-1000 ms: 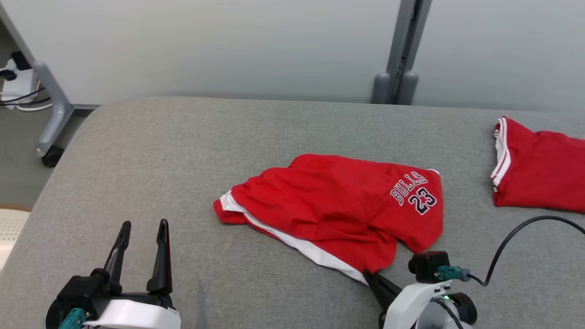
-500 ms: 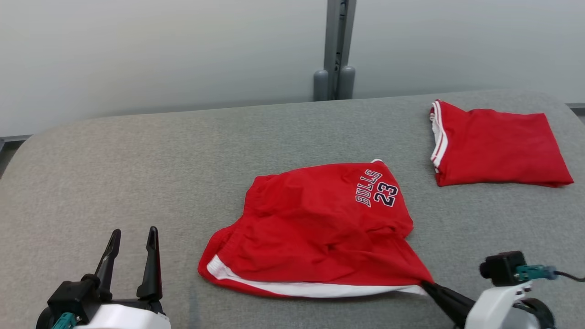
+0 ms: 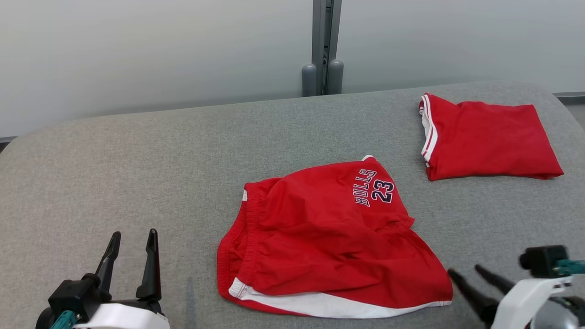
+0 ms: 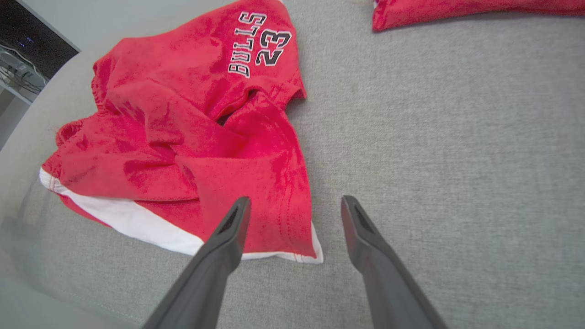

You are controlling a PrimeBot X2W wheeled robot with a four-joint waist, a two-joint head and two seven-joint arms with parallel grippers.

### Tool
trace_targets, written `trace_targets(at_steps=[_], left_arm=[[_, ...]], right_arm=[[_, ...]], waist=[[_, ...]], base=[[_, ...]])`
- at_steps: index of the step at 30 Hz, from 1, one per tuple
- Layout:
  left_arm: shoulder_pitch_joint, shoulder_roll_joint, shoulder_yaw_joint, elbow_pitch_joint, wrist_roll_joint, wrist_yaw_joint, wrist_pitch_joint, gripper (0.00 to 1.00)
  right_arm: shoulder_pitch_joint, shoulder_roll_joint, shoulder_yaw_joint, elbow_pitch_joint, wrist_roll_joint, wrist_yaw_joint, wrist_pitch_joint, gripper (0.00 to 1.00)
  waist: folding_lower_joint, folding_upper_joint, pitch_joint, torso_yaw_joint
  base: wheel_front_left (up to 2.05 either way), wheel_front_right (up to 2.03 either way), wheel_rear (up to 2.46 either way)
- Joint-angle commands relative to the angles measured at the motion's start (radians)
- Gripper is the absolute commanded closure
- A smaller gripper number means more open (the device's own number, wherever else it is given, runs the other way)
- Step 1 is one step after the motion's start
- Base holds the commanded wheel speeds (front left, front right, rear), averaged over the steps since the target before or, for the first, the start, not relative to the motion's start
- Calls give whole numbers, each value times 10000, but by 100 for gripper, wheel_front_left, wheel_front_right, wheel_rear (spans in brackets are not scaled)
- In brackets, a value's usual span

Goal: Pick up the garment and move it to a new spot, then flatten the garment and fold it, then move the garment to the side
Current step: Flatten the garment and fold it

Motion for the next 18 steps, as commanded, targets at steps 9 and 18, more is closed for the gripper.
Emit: trace_targets(at_steps=[9, 18], left_arm=[[-52, 218, 76, -467, 7, 184, 37, 0], [45, 176, 22, -1033, 4, 307, 9, 0]], right_arm=[[226, 1168, -2417, -1662, -1446, 6, -2222, 0], [311, 2467, -2336, -1884, -3352, 6, -5376, 0]], waist=[[0, -1, -126, 8], [0, -1, -204, -1]], base=[[0, 0, 0], [0, 0, 0]])
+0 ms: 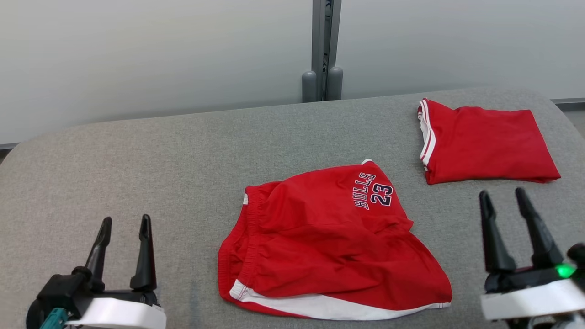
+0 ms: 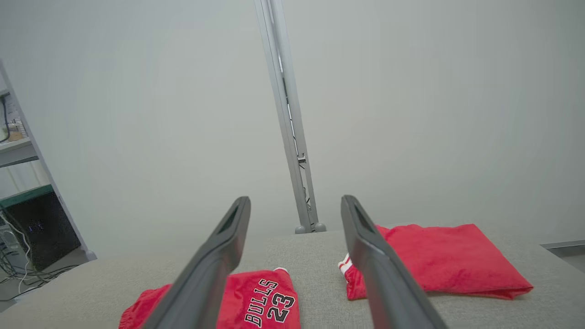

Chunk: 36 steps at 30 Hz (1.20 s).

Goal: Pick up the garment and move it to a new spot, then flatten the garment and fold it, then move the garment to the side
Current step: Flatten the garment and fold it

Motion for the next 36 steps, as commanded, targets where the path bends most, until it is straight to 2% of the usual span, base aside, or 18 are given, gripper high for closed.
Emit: trace_targets(at_steps=[1, 7, 36], left_arm=[[81, -75, -52, 62, -56, 7, -42, 0], [194, -176, -159, 187, -102, -81, -106, 0], [106, -223, -246, 295, -152, 4, -202, 0]], right_arm=[[249, 59, 205, 278, -303, 6, -310, 0], [443, 195, 440, 914, -775, 6, -540, 0], [25, 137, 519, 985, -1018, 6, -544, 0]], waist=[[0, 0, -35, 34], [0, 0, -53, 114], [0, 0, -62, 149]], base=[[0, 0, 0], [0, 0, 0], [0, 0, 0]])
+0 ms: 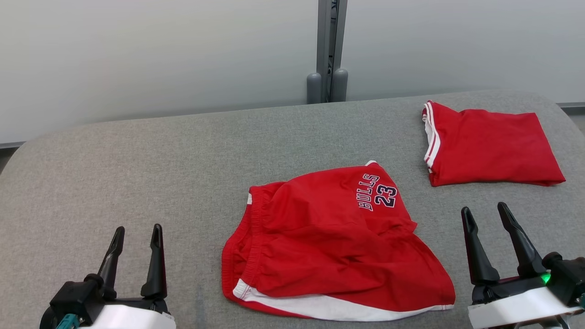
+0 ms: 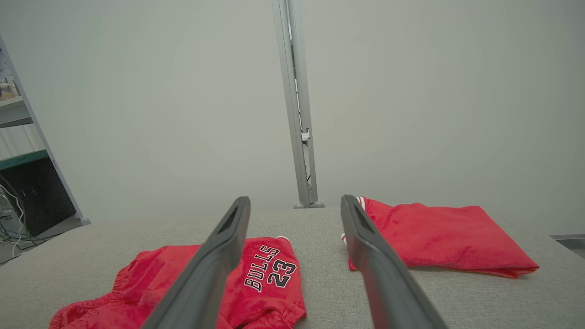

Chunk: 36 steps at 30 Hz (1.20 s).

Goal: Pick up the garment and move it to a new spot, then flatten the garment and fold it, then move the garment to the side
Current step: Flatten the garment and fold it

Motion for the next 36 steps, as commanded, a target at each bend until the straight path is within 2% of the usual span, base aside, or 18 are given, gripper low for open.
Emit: trace_targets(at_steps=[1, 6, 10, 12, 16, 19, 24, 30, 36], left_arm=[[-67, 33, 12, -22, -45, 20, -55, 0], [-64, 92, -83, 45, -65, -73, 59, 0], [-27, 454, -722, 67, -191, -729, 1262, 0], [99, 816, -1209, 25, -196, -1006, 2430, 0], [263, 1365, -1832, -555, -531, -1258, 4393, 0], [339, 1507, -2087, -1082, -832, -1323, 5142, 0], [135, 1571, -2444, -1247, -1224, -1407, 5749, 0], [-343, 1712, -3012, -653, -1555, -1478, 6083, 0], [-856, 1824, -3527, -128, -1687, -1497, 6194, 0]], right_arm=[[-117, -67, -7, 6, -10, 6, -47, 0], [-36, -26, -67, 244, 103, 6, -47, 0], [-93, -201, -77, 618, 604, 6, 540, 0], [-40, -483, 21, 691, 872, 6, 1233, 0], [313, -1073, 209, 683, 1595, 6, 3101, 0], [622, -1427, 549, 477, 2232, 6, 4356, 0], [924, -1782, 1085, 419, 2895, 6, 6019, 0], [534, -1685, 1517, 661, 2595, 6, 6354, 0], [203, -1568, 1513, 1051, 2055, 6, 6073, 0]], waist=[[0, 0, 3, 1], [0, 0, -5, -12], [0, 0, 8, -44], [0, 0, 1, -59], [0, 0, 57, -93], [0, 0, 181, -127], [0, 0, 470, -189], [0, 0, 721, -294], [0, 0, 902, -356]], base=[[0, 0, 0], [0, 0, 0], [0, 0, 0], [0, 0, 0], [0, 0, 0], [0, 0, 0], [0, 0, 0], [0, 0, 0], [0, 0, 0]])
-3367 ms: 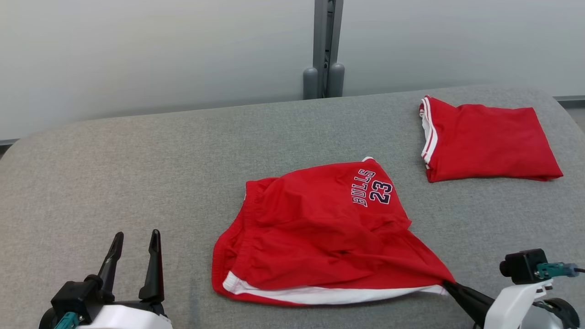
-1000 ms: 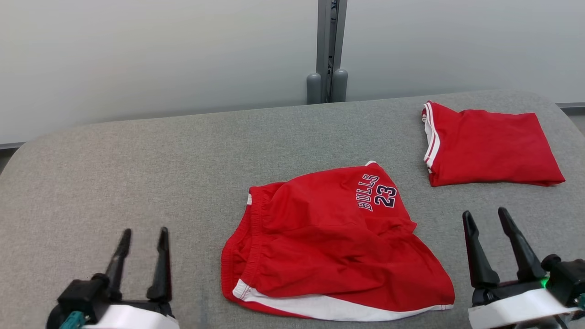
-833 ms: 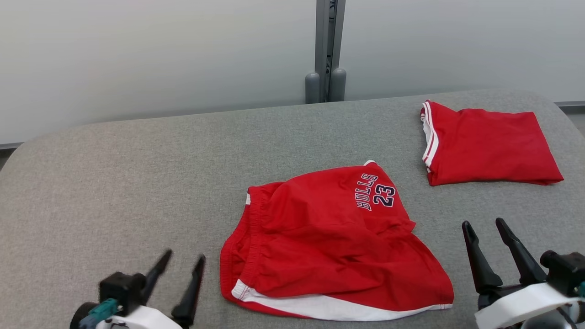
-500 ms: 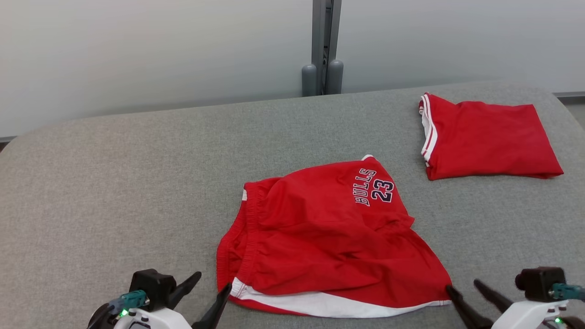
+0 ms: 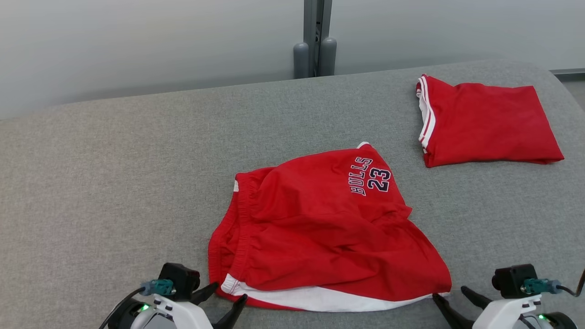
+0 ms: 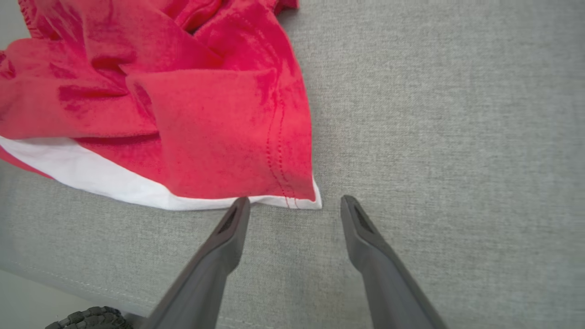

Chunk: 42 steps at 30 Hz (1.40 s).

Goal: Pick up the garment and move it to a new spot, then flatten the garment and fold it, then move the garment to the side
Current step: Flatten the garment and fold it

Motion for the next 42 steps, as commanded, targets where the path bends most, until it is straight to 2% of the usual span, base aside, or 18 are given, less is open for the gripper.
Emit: trace_targets(at_steps=[1, 13, 15, 18, 20, 21, 23, 24, 25, 27, 35, 42], left_arm=[[-216, 57, -19, 66, -37, -49, -52, 0], [-886, 192, -501, 846, -93, -63, -320, 0], [-893, 211, -542, 879, -112, -63, -332, 0], [-899, 237, -596, 904, -144, -64, -342, 25], [-907, 258, -631, 913, -172, -63, -333, 46], [-910, 264, -647, 913, -193, -63, -332, 47], [-905, 277, -681, 917, -192, -63, -336, 53], [-903, 288, -700, 918, -212, -63, -325, 61], [-909, 297, -708, 908, -225, -64, -334, 72], [-921, 316, -734, 886, -246, -53, -356, 100], [-657, 332, -689, 498, -618, -44, -599, 100], [2, 710, -280, -919, -1669, -19, -445, 100]], right_arm=[[-165, 0, -52, 46, -63, 6, -97, 0], [-845, 144, 589, 808, -37, 6, -455, 0], [-936, 160, 664, 990, 20, 6, -554, 5], [-1042, 152, 768, 1240, 97, 6, -692, 6], [-1130, 137, 838, 1395, 128, 6, -779, 9], [-1163, 125, 874, 1459, 144, 6, -833, 14], [-1238, 107, 988, 1607, 193, 6, -901, 55], [-1285, 87, 1078, 1661, 204, 6, -938, 82], [-1324, 66, 1137, 1704, 256, 6, -979, 100], [-1375, 23, 1254, 1797, 343, 6, -1065, 100], [-1371, -193, 1411, 1679, 684, 6, -1534, 100], [-496, -672, 773, 29, 1543, 6, -1858, 100]], waist=[[0, 0, 29, -15], [0, 0, 214, -203], [0, 0, 206, -197], [0, 0, 180, -177], [0, 0, 156, -170], [0, 0, 143, -166], [0, 0, 119, -155], [0, 0, 108, -149], [0, 0, 99, -143], [0, 0, 80, -124], [0, 0, -228, -45], [0, 0, -876, 142]], base=[[0, 0, 0], [0, 0, 0], [0, 0, 0], [0, 0, 0], [0, 0, 0], [0, 0, 0], [0, 0, 0], [0, 0, 0], [0, 0, 0], [0, 0, 0], [0, 0, 0], [0, 0, 0]])
